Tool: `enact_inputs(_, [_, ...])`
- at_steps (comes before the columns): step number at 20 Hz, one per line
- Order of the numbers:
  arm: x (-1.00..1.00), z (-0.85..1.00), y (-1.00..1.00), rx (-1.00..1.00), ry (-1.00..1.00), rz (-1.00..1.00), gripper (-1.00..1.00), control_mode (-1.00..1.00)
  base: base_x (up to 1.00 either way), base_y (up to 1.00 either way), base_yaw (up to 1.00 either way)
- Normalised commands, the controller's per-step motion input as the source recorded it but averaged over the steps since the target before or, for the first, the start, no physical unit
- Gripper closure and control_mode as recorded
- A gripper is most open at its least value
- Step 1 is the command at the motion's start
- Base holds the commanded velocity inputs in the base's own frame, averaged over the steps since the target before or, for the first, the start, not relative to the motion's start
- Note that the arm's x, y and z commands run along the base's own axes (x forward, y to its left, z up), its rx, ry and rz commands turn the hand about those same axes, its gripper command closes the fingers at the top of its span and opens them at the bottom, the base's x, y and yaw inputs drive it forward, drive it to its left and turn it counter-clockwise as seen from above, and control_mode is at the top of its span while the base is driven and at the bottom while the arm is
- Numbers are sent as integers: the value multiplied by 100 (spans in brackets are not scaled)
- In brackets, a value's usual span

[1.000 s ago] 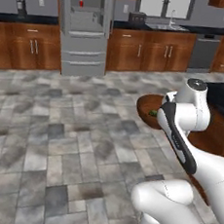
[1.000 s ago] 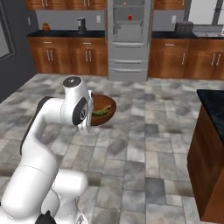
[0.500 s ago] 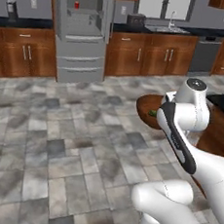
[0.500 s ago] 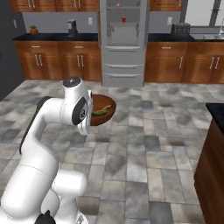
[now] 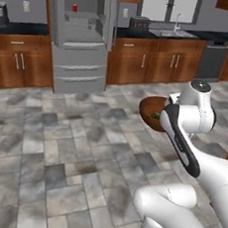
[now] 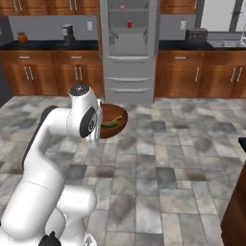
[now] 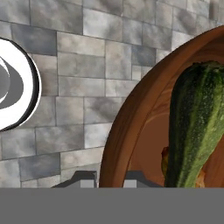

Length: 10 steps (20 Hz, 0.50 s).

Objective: Pick the chicken drumstick and squash from their plates and place them in the bowl. Then put the bowl in the fridge.

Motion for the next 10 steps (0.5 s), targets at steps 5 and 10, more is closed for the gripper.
enact_inputs(5, [0, 0, 0, 0, 0, 0, 100, 100, 94, 24, 0])
enact_inputs(10, [0, 0, 0, 0, 0, 0, 100, 100, 94, 15, 3])
